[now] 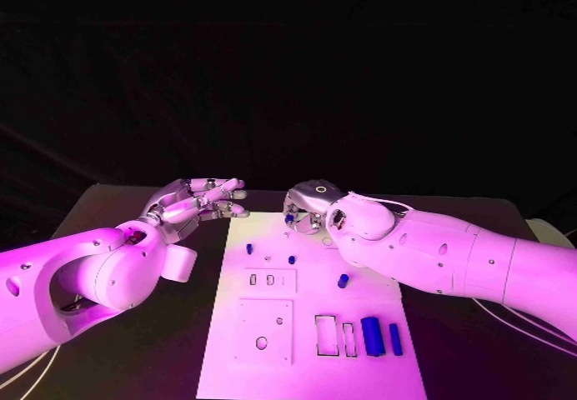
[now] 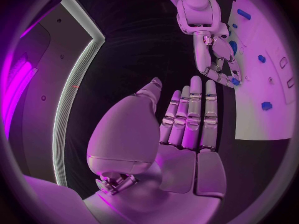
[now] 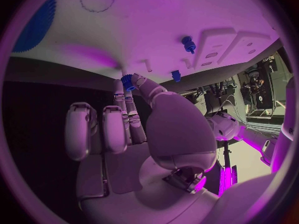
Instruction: Assemble the parts on the task board
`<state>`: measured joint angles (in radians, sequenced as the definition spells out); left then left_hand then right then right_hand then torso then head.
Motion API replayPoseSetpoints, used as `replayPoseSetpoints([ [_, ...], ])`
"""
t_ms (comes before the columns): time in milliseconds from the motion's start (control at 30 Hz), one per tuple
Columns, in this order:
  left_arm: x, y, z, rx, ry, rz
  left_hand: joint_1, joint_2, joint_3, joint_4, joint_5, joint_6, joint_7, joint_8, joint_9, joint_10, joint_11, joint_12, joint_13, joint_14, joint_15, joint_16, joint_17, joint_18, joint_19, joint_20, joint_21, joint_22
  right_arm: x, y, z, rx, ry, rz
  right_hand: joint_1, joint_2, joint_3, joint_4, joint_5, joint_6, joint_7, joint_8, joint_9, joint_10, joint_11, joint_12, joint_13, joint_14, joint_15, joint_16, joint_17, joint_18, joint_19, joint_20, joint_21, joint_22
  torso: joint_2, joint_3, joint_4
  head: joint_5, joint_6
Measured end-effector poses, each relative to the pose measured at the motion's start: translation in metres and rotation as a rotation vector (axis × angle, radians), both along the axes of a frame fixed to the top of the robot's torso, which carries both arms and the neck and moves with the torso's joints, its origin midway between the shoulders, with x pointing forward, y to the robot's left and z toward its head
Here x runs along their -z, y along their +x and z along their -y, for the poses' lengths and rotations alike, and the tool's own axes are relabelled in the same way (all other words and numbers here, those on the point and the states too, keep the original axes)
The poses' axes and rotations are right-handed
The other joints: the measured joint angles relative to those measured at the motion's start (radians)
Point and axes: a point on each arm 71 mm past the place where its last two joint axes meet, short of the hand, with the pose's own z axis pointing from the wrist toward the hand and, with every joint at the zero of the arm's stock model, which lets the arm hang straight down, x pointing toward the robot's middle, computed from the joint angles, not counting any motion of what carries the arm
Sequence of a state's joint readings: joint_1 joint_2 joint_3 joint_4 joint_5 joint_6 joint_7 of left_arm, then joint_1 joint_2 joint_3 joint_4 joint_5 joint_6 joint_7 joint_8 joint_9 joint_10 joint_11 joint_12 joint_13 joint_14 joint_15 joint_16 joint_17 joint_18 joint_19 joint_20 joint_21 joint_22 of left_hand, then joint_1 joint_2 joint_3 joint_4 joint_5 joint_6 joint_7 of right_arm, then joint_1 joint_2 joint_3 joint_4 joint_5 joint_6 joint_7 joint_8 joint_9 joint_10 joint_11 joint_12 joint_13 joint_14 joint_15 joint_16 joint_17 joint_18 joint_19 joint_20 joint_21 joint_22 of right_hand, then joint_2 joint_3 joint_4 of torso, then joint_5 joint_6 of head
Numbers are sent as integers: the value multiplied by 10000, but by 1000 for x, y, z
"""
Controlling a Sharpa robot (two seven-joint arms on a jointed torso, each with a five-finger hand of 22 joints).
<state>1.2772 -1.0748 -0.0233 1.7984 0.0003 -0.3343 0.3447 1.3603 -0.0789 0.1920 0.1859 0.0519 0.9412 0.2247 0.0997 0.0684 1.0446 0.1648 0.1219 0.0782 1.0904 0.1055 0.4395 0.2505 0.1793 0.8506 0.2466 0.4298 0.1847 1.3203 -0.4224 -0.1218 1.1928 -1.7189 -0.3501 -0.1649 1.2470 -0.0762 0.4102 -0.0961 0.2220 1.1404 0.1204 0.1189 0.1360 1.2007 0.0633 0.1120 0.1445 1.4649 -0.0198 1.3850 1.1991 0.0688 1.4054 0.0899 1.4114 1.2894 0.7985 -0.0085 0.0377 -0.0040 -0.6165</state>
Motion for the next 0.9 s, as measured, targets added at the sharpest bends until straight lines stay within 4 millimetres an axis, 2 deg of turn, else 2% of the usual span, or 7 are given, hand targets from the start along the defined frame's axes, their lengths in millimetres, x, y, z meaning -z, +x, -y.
replayPoseSetpoints([
  [167,0,0,-1,-15,6,5,0,0,0,0,0,0,0,0,0,0,0,0,0,0,0,0,0,0,0,0,0,0,3,0,2,104,-65,-55,-33,-75,41,40,0,-50,47,-1,1,-119,57,-50,-43,21,22,-38,-77,0,-50,50,-46,-52,2,0,0,0,-1],
  [633,-1,1,-3,-71,27,10,0,0,0,0,0,1,-1,0,0,0,0,0,0,0,0,-1,-1,0,0,0,0,0,3,0,3,215,-101,-65,-43,-85,79,83,-41,-100,51,-48,80,-84,20,-50,-26,36,36,-83,-114,0,-53,53,-46,21,9,4,2,-16,5],
  [700,-1,1,-3,-82,31,10,0,0,0,0,0,1,-1,0,0,0,0,0,0,0,0,0,5,1,0,0,0,0,3,1,3,219,-102,-65,-195,-320,-10,204,-324,-489,92,-243,94,-422,100,-164,-89,15,136,-298,-441,0,-291,111,-261,-328,12,6,2,-16,5],
  [767,-1,1,-4,-87,33,11,0,0,0,0,0,1,-1,0,0,0,0,0,0,0,0,-1,16,1,0,0,0,0,3,1,3,227,-106,-66,-310,-536,-220,315,-540,-1109,-17,-511,-104,-766,194,-246,-154,15,198,-472,-717,2,-505,174,-474,-631,12,6,2,-17,8],
  [833,-1,1,-4,-90,34,12,0,0,0,0,0,1,-1,0,0,0,0,0,0,0,0,-1,16,1,0,0,0,0,4,1,3,222,-106,-70,-360,-652,-513,395,-559,-1622,-116,-556,-241,-1037,257,-247,-198,15,198,-609,-924,0,-665,228,-651,-860,12,5,3,-24,12],
  [900,-1,1,-4,-93,36,12,0,0,0,0,0,1,-1,0,0,0,0,0,0,0,0,-1,16,0,0,0,0,0,4,0,3,199,-94,-74,-358,-691,-828,489,-559,-1919,-242,-556,-316,-1238,303,-247,-215,15,274,-699,-1056,1,-755,281,-793,-1034,13,4,3,-32,12],
])
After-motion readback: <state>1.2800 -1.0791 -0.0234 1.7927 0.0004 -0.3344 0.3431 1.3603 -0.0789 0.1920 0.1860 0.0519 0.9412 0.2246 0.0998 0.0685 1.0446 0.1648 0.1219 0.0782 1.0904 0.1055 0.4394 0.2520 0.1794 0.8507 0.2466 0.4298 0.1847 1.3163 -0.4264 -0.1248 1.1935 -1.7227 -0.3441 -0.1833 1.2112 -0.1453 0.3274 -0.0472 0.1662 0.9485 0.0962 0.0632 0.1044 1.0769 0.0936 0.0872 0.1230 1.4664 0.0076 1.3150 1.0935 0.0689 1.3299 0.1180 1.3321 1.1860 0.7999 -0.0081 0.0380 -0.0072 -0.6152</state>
